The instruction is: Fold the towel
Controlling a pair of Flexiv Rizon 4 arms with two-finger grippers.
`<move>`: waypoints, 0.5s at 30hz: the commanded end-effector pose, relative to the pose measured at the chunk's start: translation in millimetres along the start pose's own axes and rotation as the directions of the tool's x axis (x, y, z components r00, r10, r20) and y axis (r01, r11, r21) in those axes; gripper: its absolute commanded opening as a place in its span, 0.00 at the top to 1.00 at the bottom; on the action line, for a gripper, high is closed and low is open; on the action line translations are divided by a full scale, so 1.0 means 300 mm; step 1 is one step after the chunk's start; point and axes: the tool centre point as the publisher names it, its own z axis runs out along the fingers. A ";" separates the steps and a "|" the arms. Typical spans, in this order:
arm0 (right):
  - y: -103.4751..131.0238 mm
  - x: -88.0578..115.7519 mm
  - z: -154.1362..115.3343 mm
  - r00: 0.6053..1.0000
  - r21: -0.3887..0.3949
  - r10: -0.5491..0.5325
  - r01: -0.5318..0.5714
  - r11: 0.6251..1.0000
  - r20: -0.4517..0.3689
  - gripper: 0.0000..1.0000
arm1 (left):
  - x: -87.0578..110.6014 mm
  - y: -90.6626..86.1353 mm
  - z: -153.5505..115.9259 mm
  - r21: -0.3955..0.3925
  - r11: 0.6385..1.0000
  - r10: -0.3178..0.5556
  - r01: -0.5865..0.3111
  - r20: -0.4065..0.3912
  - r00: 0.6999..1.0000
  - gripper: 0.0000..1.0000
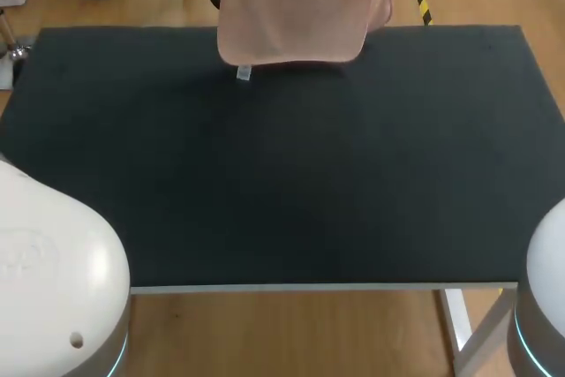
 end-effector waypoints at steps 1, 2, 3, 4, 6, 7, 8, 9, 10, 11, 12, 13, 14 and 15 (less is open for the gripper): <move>0.002 -0.046 0.039 0.999 -0.009 -0.010 0.009 1.000 -0.040 1.00 | -0.005 -0.002 -0.005 -0.009 1.000 -0.008 0.008 0.002 1.000 1.00; 0.002 -0.049 0.045 0.999 -0.012 -0.015 0.014 1.000 -0.043 1.00 | -0.007 -0.002 -0.006 -0.010 1.000 -0.009 0.009 0.003 1.000 1.00; 0.001 -0.054 0.049 0.999 -0.019 -0.015 0.014 1.000 -0.040 1.00 | -0.011 -0.002 -0.006 -0.018 1.000 -0.018 0.018 0.008 1.000 1.00; -0.001 -0.059 0.053 0.999 -0.023 -0.016 0.015 1.000 -0.039 1.00 | -0.018 -0.002 -0.006 -0.021 1.000 -0.022 0.022 0.010 1.000 1.00; -0.006 -0.079 0.061 0.999 -0.030 -0.017 0.016 0.999 -0.041 1.00 | -0.035 -0.002 -0.005 -0.038 0.999 -0.029 0.030 0.015 0.999 1.00; -0.009 -0.089 0.060 0.999 -0.043 -0.022 0.020 0.999 -0.035 1.00 | -0.047 -0.004 -0.003 -0.037 0.999 -0.029 0.029 0.014 0.999 1.00; -0.012 -0.100 0.058 0.999 -0.045 -0.023 0.021 0.999 -0.034 1.00 | -0.058 -0.005 -0.003 -0.040 0.999 -0.031 0.032 0.013 0.999 1.00; -0.013 -0.111 0.054 0.999 -0.044 -0.021 0.020 0.999 -0.034 1.00 | -0.068 -0.006 -0.005 -0.041 0.999 -0.032 0.033 0.014 0.999 1.00; -0.013 -0.122 0.050 0.999 -0.046 -0.021 0.020 0.999 -0.028 1.00 | -0.077 -0.006 -0.009 -0.041 0.999 -0.034 0.034 0.017 0.999 1.00; -0.012 -0.132 0.046 0.999 -0.045 -0.022 0.021 0.999 -0.025 1.00 | -0.084 -0.007 -0.013 -0.038 0.999 -0.035 0.036 0.020 0.999 1.00; -0.011 -0.137 0.045 1.000 -0.041 -0.022 0.021 0.999 -0.021 1.00 | -0.086 -0.008 -0.015 -0.036 0.999 -0.037 0.037 0.023 0.999 1.00; -0.009 -0.139 0.045 1.000 -0.040 -0.026 0.025 0.999 -0.016 1.00 | -0.087 -0.010 -0.017 -0.036 0.999 -0.035 0.036 0.027 0.999 1.00; -0.005 -0.140 0.049 1.000 -0.039 -0.027 0.027 0.999 -0.014 1.00 | -0.082 -0.016 -0.015 -0.036 0.999 -0.032 0.033 0.030 0.999 1.00; -0.002 -0.137 0.057 0.999 -0.038 -0.032 0.031 0.999 -0.013 1.00 | -0.074 -0.021 -0.010 -0.041 0.999 -0.026 0.028 0.032 0.999 1.00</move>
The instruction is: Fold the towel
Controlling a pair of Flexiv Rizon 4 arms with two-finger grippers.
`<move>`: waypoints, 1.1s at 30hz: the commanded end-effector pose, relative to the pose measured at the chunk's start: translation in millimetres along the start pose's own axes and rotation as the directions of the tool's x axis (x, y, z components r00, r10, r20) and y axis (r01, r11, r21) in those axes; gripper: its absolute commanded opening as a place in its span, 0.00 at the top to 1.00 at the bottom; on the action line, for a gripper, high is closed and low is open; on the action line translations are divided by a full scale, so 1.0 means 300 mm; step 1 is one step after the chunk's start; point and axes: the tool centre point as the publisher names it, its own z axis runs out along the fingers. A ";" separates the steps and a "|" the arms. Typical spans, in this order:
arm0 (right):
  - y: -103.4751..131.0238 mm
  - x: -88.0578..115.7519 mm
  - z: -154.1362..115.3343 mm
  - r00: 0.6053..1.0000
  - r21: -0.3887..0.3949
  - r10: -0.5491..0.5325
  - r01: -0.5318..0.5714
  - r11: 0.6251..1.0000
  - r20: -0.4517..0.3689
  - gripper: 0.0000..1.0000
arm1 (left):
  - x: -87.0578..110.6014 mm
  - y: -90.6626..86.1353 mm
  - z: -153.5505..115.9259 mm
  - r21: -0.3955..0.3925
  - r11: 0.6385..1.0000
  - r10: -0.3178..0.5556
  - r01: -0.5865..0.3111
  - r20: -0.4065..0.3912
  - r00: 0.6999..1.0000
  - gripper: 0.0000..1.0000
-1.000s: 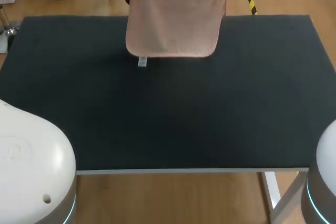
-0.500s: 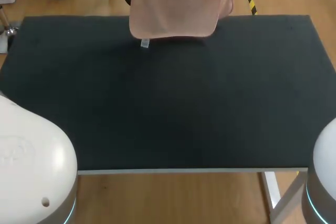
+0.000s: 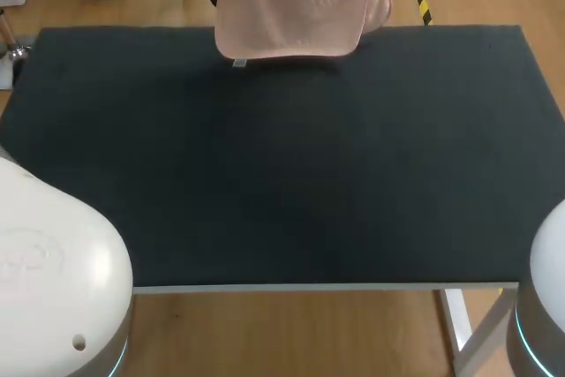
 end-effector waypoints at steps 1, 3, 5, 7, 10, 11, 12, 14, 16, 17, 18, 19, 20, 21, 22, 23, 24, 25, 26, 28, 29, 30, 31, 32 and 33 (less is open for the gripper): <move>0.017 -0.012 0.026 1.000 0.011 -0.014 0.014 1.000 -0.024 1.00 | 0.010 -0.020 0.016 -0.011 1.000 0.014 -0.014 -0.007 1.000 1.00; 0.027 0.011 0.052 0.999 0.013 -0.026 0.027 1.000 -0.033 1.00 | 0.037 -0.023 0.035 -0.013 1.000 0.023 -0.023 -0.013 1.000 1.00; 0.034 0.037 0.065 0.999 0.015 -0.035 0.035 0.999 -0.037 1.00 | 0.059 -0.023 0.048 -0.008 1.000 0.028 -0.029 -0.023 0.999 1.00; 0.044 0.081 0.081 0.998 0.020 -0.048 0.049 0.999 -0.043 1.00 | 0.100 -0.021 0.060 -0.002 0.999 0.037 -0.037 -0.025 0.999 1.00; 0.053 0.139 0.103 0.996 0.022 -0.057 0.059 0.998 -0.061 1.00 | 0.159 -0.012 0.075 0.007 0.999 0.050 -0.050 -0.029 0.998 1.00; 0.054 0.172 0.109 0.996 0.014 -0.060 0.061 0.998 -0.067 1.00 | 0.192 -0.007 0.083 0.014 0.998 0.061 -0.060 -0.034 0.998 1.00; 0.054 0.193 0.111 0.996 0.010 -0.060 0.061 0.998 -0.070 1.00 | 0.218 -0.004 0.090 0.014 0.998 0.063 -0.063 -0.037 0.997 1.00; 0.054 0.228 0.112 0.995 0.008 -0.057 0.058 0.998 -0.078 1.00 | 0.265 0.007 0.100 0.029 0.997 0.072 -0.071 -0.051 0.996 1.00; 0.052 0.268 0.104 0.995 0.004 -0.056 0.056 0.998 -0.079 1.00 | 0.321 0.022 0.106 0.036 0.997 0.077 -0.075 -0.065 0.995 1.00; 0.051 0.298 0.095 0.996 -0.001 -0.052 0.052 0.999 -0.079 1.00 | 0.354 0.034 0.107 0.041 0.996 0.077 -0.074 -0.069 0.995 1.00; 0.051 0.320 0.086 0.996 -0.004 -0.052 0.052 0.999 -0.074 1.00 | 0.379 0.042 0.107 0.043 0.996 0.079 -0.076 -0.072 0.994 1.00; 0.051 0.337 0.079 0.996 -0.004 -0.051 0.051 0.999 -0.072 1.00 | 0.402 0.051 0.104 0.044 0.996 0.078 -0.075 -0.075 0.994 1.00; 0.051 0.356 0.072 0.996 -0.005 -0.049 0.049 0.999 -0.070 1.00 | 0.425 0.060 0.100 0.044 0.996 0.078 -0.075 -0.075 0.994 1.00; 0.052 0.378 0.066 0.997 -0.007 -0.048 0.048 0.999 -0.066 1.00 | 0.445 0.069 0.097 0.045 0.996 0.078 -0.075 -0.080 0.994 1.00; 0.051 0.397 0.061 0.997 -0.009 -0.046 0.046 0.999 -0.062 1.00 | 0.467 0.080 0.092 0.047 0.996 0.077 -0.073 -0.084 0.994 1.00; 0.051 0.414 0.057 0.997 -0.015 -0.043 0.042 0.999 -0.059 1.00 | 0.490 0.089 0.087 0.051 0.996 0.076 -0.071 -0.086 0.993 1.00; 0.052 0.433 0.055 0.997 -0.017 -0.043 0.042 0.999 -0.057 1.00 | 0.512 0.096 0.084 0.054 0.996 0.077 -0.072 -0.090 0.993 1.00; 0.054 0.453 0.055 0.997 -0.017 -0.043 0.043 0.999 -0.057 1.00 | 0.536 0.104 0.082 0.055 0.996 0.078 -0.073 -0.093 0.993 1.00; 0.056 0.474 0.054 0.997 -0.022 -0.043 0.042 0.999 -0.057 1.00 | 0.557 0.109 0.080 0.055 0.996 0.081 -0.076 -0.096 0.992 1.00; 0.062 0.513 0.056 0.997 -0.028 -0.044 0.043 0.999 -0.058 1.00 | 0.597 0.120 0.075 0.057 0.995 0.086 -0.080 -0.106 0.991 0.99; 0.064 0.534 0.055 0.997 -0.032 -0.043 0.041 0.999 -0.059 1.00 | 0.616 0.124 0.071 0.056 0.995 0.087 -0.081 -0.108 0.990 1.00; 0.065 0.553 0.054 0.997 -0.037 -0.041 0.039 0.999 -0.058 1.00 | 0.630 0.127 0.066 0.059 0.995 0.092 -0.086 -0.113 0.989 1.00; 0.064 0.569 0.052 0.998 -0.039 -0.037 0.035 0.999 -0.056 1.00 | 0.644 0.127 0.061 0.060 0.994 0.097 -0.090 -0.117 0.988 1.00; 0.063 0.587 0.047 0.998 -0.043 -0.030 0.028 0.999 -0.053 1.00 | 0.658 0.127 0.055 0.062 0.993 0.106 -0.099 -0.118 0.987 1.00; 0.061 0.604 0.042 0.998 -0.049 -0.025 0.023 0.999 -0.051 1.00 | 0.671 0.125 0.049 0.059 0.992 0.115 -0.109 -0.114 0.987 1.00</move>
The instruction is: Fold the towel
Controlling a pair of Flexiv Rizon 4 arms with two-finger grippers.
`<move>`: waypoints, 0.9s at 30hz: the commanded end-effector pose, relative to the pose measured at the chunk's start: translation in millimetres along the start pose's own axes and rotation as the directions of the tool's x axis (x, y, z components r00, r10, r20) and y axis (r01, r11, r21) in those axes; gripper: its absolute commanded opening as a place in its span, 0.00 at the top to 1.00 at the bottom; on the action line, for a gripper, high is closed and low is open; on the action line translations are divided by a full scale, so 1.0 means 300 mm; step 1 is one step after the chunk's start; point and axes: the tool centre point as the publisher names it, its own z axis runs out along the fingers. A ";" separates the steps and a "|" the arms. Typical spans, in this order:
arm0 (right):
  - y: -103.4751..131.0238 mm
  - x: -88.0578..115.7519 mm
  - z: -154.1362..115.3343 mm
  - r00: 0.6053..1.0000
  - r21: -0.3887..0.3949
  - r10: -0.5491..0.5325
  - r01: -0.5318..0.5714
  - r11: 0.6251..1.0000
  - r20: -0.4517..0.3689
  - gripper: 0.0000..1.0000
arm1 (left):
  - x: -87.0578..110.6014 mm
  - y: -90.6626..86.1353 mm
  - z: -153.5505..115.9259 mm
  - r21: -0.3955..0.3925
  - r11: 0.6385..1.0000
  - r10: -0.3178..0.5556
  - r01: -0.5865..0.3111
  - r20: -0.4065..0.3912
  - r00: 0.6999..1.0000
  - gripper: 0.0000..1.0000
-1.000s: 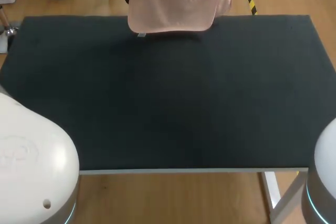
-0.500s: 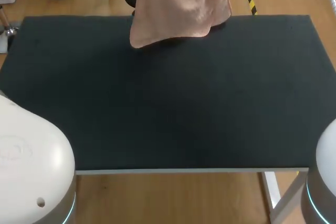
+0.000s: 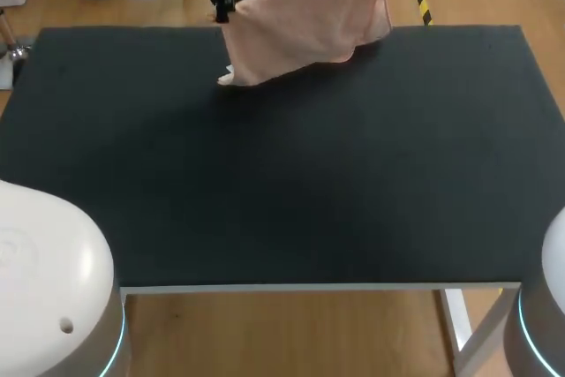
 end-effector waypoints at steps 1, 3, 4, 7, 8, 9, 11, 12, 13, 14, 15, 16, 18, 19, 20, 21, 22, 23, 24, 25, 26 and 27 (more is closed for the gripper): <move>-0.020 0.134 -0.012 0.996 -0.020 0.012 -0.010 1.000 0.088 1.00 | 0.097 0.013 -0.027 0.019 1.000 0.023 -0.023 0.026 0.999 1.00; -0.022 0.160 -0.012 0.995 -0.034 0.021 -0.018 0.999 0.093 1.00 | 0.121 0.011 -0.035 0.013 0.999 0.035 -0.036 0.035 0.999 1.00; -0.020 0.178 -0.011 0.995 -0.033 0.021 -0.018 0.999 0.093 1.00 | 0.132 0.012 -0.038 0.017 0.999 0.039 -0.039 0.036 0.999 1.00; -0.009 0.226 -0.002 0.996 -0.035 0.024 -0.021 0.999 0.088 1.00 | 0.161 0.017 -0.038 0.016 0.999 0.050 -0.051 0.038 0.998 1.00; -0.005 0.241 0.003 0.996 -0.035 0.024 -0.021 0.999 0.085 1.00 | 0.171 0.020 -0.036 0.016 0.998 0.055 -0.055 0.037 0.998 1.00; -0.002 0.253 0.008 0.997 -0.039 0.027 -0.024 0.999 0.079 1.00 | 0.183 0.023 -0.033 0.015 0.998 0.060 -0.060 0.035 0.998 1.00; 0.004 0.278 0.020 0.997 -0.043 0.029 -0.026 0.999 0.073 1.00 | 0.206 0.027 -0.022 0.012 0.997 0.071 -0.071 0.028 0.997 1.00; 0.007 0.287 0.026 0.997 -0.046 0.030 -0.027 0.999 0.068 1.00 | 0.217 0.029 -0.016 0.013 0.997 0.077 -0.078 0.022 0.997 1.00; 0.011 0.296 0.031 0.997 -0.048 0.030 -0.027 0.999 0.066 1.00 | 0.229 0.030 -0.008 0.010 0.996 0.084 -0.084 0.017 0.996 1.00; 0.015 0.307 0.035 0.998 -0.048 0.030 -0.027 0.998 0.064 1.00 | 0.240 0.032 -0.001 0.007 0.996 0.088 -0.088 0.010 0.996 1.00; 0.018 0.316 0.039 0.998 -0.050 0.031 -0.028 0.998 0.061 1.00 | 0.252 0.034 0.007 0.011 0.996 0.093 -0.093 -0.005 0.996 1.00; 0.021 0.327 0.044 0.998 -0.053 0.032 -0.029 0.998 0.057 1.00 | 0.266 0.036 0.015 0.009 0.995 0.098 -0.098 -0.008 0.995 1.00; 0.027 0.346 0.054 0.998 -0.058 0.035 -0.032 0.998 0.051 1.00 | 0.293 0.041 0.029 0.011 0.994 0.108 -0.108 -0.024 0.994 1.00; 0.030 0.354 0.061 0.998 -0.060 0.036 -0.034 0.998 0.047 1.00 | 0.307 0.044 0.036 0.014 0.994 0.112 -0.112 -0.030 0.993 1.00; 0.033 0.362 0.068 0.998 -0.060 0.037 -0.035 0.998 0.043 1.00 | 0.321 0.046 0.043 0.011 0.993 0.121 -0.120 -0.034 0.992 1.00; 0.035 0.371 0.076 0.999 -0.064 0.038 -0.035 0.997 0.036 1.00 | 0.337 0.048 0.051 0.016 0.992 0.125 -0.125 -0.050 0.991 1.00; 0.038 0.379 0.083 0.999 -0.067 0.038 -0.036 0.997 0.032 1.00 | 0.351 0.048 0.057 0.012 0.991 0.134 -0.134 -0.053 0.990 1.00; 0.039 0.385 0.089 0.999 -0.068 0.039 -0.037 0.997 0.028 1.00 | 0.367 0.049 0.063 0.004 0.990 0.143 -0.143 -0.056 0.988 1.00; 0.041 0.393 0.094 0.999 -0.072 0.040 -0.039 0.997 0.023 1.00 | 0.382 0.051 0.070 0.011 0.989 0.147 -0.147 -0.074 0.986 1.00; 0.041 0.400 0.097 0.999 -0.074 0.043 -0.041 0.996 0.021 1.00 | 0.395 0.053 0.075 0.007 0.988 0.151 -0.151 -0.079 0.985 1.00; 0.042 0.409 0.101 0.999 -0.081 0.046 -0.044 0.996 0.018 1.00 | 0.407 0.055 0.079 0.004 0.988 0.154 -0.154 -0.082 0.985 1.00; 0.043 0.416 0.105 0.999 -0.083 0.046 -0.045 0.996 0.017 1.00 | 0.419 0.057 0.083 0.006 0.987 0.160 -0.160 -0.093 0.983 1.00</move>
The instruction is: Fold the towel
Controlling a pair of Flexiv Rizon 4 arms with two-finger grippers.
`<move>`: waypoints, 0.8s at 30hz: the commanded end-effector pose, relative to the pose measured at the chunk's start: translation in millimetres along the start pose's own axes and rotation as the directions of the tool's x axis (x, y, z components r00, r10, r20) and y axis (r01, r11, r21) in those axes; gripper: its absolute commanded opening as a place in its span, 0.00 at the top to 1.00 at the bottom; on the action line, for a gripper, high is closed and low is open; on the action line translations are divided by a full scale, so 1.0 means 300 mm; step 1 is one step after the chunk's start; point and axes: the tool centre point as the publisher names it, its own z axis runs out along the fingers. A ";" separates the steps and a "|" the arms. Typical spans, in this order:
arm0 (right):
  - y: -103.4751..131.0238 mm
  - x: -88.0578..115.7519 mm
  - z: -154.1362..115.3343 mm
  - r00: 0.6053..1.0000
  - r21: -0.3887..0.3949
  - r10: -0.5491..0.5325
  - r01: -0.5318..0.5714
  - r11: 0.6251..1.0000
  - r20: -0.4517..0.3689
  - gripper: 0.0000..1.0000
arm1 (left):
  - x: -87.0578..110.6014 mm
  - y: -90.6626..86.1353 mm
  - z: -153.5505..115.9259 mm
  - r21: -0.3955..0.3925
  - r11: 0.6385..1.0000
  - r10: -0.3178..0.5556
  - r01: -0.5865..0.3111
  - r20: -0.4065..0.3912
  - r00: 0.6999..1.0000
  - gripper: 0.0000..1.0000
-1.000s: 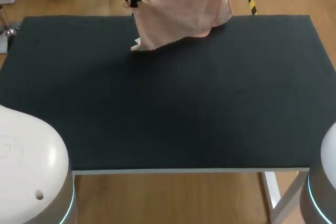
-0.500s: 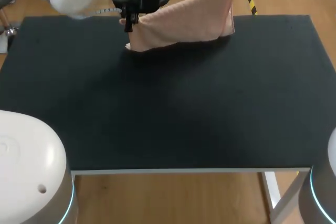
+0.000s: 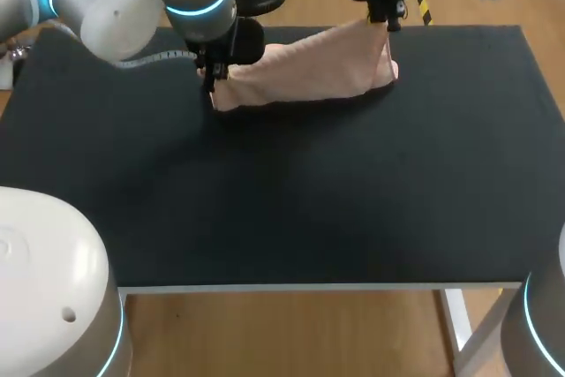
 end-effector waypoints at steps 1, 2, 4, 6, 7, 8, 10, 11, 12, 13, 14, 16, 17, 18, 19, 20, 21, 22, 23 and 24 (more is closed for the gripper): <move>-0.009 0.029 0.019 1.000 -0.014 0.002 -0.002 1.000 0.003 1.00 | 0.039 0.005 0.020 0.004 1.000 0.012 -0.011 -0.009 1.000 1.00; -0.007 0.038 0.024 1.000 -0.019 0.004 -0.004 1.000 -0.005 1.00 | 0.051 0.005 0.024 0.002 1.000 0.017 -0.017 -0.016 1.000 1.00; 0.001 0.059 0.039 1.000 -0.018 0.006 -0.007 1.000 -0.016 1.00 | 0.075 0.002 0.033 0.002 1.000 0.025 -0.025 -0.028 0.999 1.00; 0.008 0.083 0.056 0.999 -0.027 0.012 -0.013 1.000 -0.032 1.00 | 0.097 -0.002 0.041 0.003 0.999 0.037 -0.037 -0.047 0.998 1.00; 0.011 0.094 0.063 0.999 -0.031 0.015 -0.016 0.999 -0.039 1.00 | 0.107 -0.003 0.045 0.001 0.999 0.039 -0.039 -0.048 0.998 1.00; 0.015 0.108 0.068 0.999 -0.038 0.018 -0.020 0.999 -0.045 1.00 | 0.116 -0.003 0.049 0.007 0.999 0.042 -0.042 -0.063 0.997 1.00; 0.024 0.138 0.076 0.998 -0.038 0.023 -0.025 0.999 -0.052 1.00 | 0.135 -0.003 0.053 0.009 0.999 0.044 -0.044 -0.069 0.997 1.00; 0.028 0.157 0.080 0.998 -0.035 0.030 -0.032 0.999 -0.058 1.00 | 0.147 -0.002 0.054 0.018 0.999 0.049 -0.048 -0.078 0.996 1.00; 0.029 0.175 0.083 0.997 -0.041 0.036 -0.039 0.998 -0.062 1.00 | 0.157 -0.002 0.055 0.017 0.999 0.050 -0.049 -0.079 0.996 1.00; 0.029 0.193 0.084 0.997 -0.051 0.044 -0.048 0.998 -0.065 1.00 | 0.167 0.000 0.055 0.017 0.998 0.054 -0.052 -0.082 0.995 1.00; 0.029 0.210 0.086 0.997 -0.053 0.050 -0.053 0.997 -0.066 1.00 | 0.177 0.003 0.054 0.018 0.998 0.055 -0.054 -0.083 0.995 1.00; 0.034 0.241 0.090 0.996 -0.061 0.061 -0.065 0.996 -0.072 1.00 | 0.197 0.009 0.057 0.018 0.998 0.063 -0.062 -0.089 0.994 1.00; 0.037 0.253 0.093 0.995 -0.062 0.062 -0.066 0.996 -0.073 1.00 | 0.207 0.011 0.060 0.020 0.998 0.066 -0.064 -0.094 0.993 1.00; 0.040 0.263 0.097 0.995 -0.063 0.066 -0.071 0.995 -0.078 1.00 | 0.217 0.013 0.064 0.015 0.998 0.067 -0.066 -0.098 0.993 1.00; 0.042 0.269 0.100 0.994 -0.064 0.069 -0.074 0.995 -0.083 1.00 | 0.223 0.016 0.069 0.016 0.998 0.065 -0.064 -0.108 0.992 1.00; 0.042 0.272 0.102 0.994 -0.065 0.071 -0.077 0.995 -0.086 1.00 | 0.227 0.020 0.074 0.015 0.998 0.063 -0.062 -0.113 0.992 1.00; 0.042 0.272 0.105 0.993 -0.064 0.073 -0.079 0.995 -0.088 1.00 | 0.227 0.023 0.079 0.014 0.998 0.058 -0.057 -0.117 0.991 1.00; 0.038 0.266 0.109 0.993 -0.062 0.077 -0.083 0.995 -0.090 1.00 | 0.223 0.026 0.086 0.013 0.999 0.046 -0.045 -0.125 0.991 1.00; 0.032 0.254 0.112 0.993 -0.062 0.082 -0.088 0.994 -0.090 1.00 | 0.214 0.029 0.094 0.009 0.999 0.036 -0.035 -0.127 0.991 1.00; 0.027 0.238 0.115 0.992 -0.062 0.084 -0.090 0.994 -0.090 1.00 | 0.202 0.031 0.100 0.006 1.000 0.027 -0.026 -0.125 0.992 1.00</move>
